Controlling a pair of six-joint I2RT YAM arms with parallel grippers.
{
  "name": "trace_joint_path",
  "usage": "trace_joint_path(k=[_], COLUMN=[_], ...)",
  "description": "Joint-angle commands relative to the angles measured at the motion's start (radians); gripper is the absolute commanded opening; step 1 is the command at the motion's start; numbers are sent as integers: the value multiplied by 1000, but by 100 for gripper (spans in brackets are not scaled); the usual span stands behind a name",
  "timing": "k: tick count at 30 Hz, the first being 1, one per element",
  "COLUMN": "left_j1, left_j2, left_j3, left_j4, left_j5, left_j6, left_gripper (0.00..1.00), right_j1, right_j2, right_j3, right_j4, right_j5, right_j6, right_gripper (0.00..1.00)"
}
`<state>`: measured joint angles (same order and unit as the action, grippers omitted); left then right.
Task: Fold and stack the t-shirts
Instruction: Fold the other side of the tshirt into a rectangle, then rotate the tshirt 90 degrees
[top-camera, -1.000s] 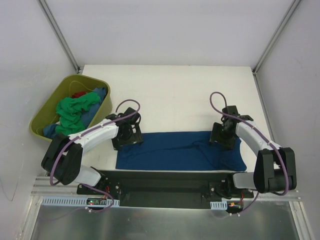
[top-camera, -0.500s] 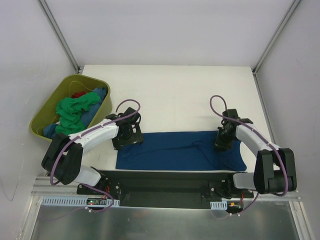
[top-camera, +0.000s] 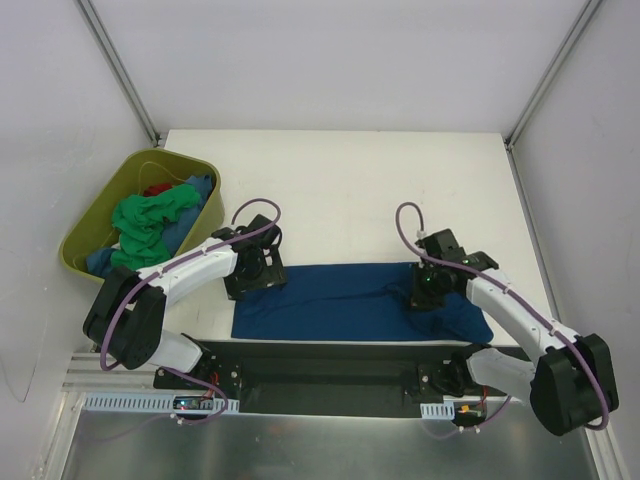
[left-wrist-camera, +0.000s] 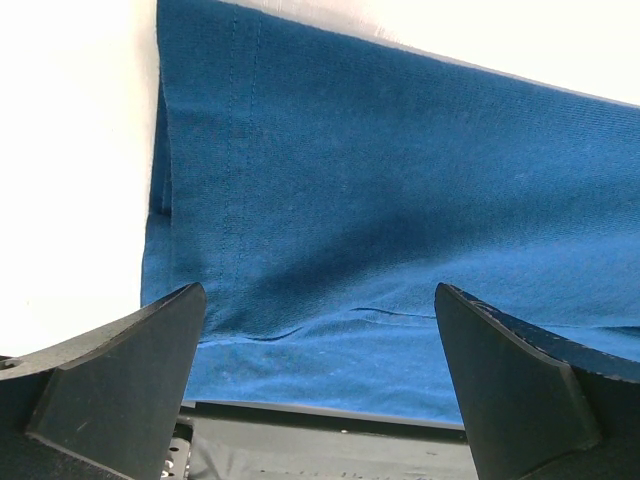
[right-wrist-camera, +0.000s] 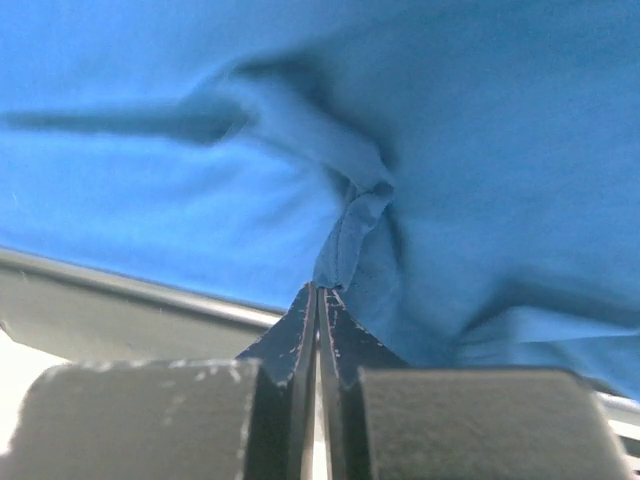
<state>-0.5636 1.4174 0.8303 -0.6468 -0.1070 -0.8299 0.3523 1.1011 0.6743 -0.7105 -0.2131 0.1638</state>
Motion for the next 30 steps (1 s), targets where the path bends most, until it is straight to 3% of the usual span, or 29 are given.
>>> trace_joint_path(k=[1,7,9,10,11,13,14,16,19,26,30], left_j1=[-5,-7,-7,-7,-7,-7,-7,-7,-7,-10,-22], left_j2=[-14,-43,-64,-69,-78,-84,-87,-89,-72,-37,-40], left_j3=[-7,-26,-36,-37,-37,-36,-36,-36,-27,-8,-10], left_j4=[-7,-7,-7,-7,-7,-7,-8,-7,-7,4,18], left_j5=[-10,-10,-14,-16,-14,-8,-5,-2,0,20,33], left_j6=[-11,-14,-18,-20,-20,-20,-18,-20,-18,-5,0], left_gripper=[99,99,99,99,99,99,99,99,99,99,99], right_j1=[146,411,451,486,499,527,531,533,533,389,190], right_j2=[3,132,186,198,218,221,214,183,122,80,13], right_j3=[-22,28,51,82,97,143,157,194,209,96,-7], right_j4=[14,69,57,37,23,-21,-36,-81,-136,-170,-112], right_j5=[7,115,164,181,207,253,274,294,384,379,330], right_j6=[92,177,190,206,212,224,232,243,272,374,402], right_gripper=[1,6,16,22,38,50,71,85,98,97,97])
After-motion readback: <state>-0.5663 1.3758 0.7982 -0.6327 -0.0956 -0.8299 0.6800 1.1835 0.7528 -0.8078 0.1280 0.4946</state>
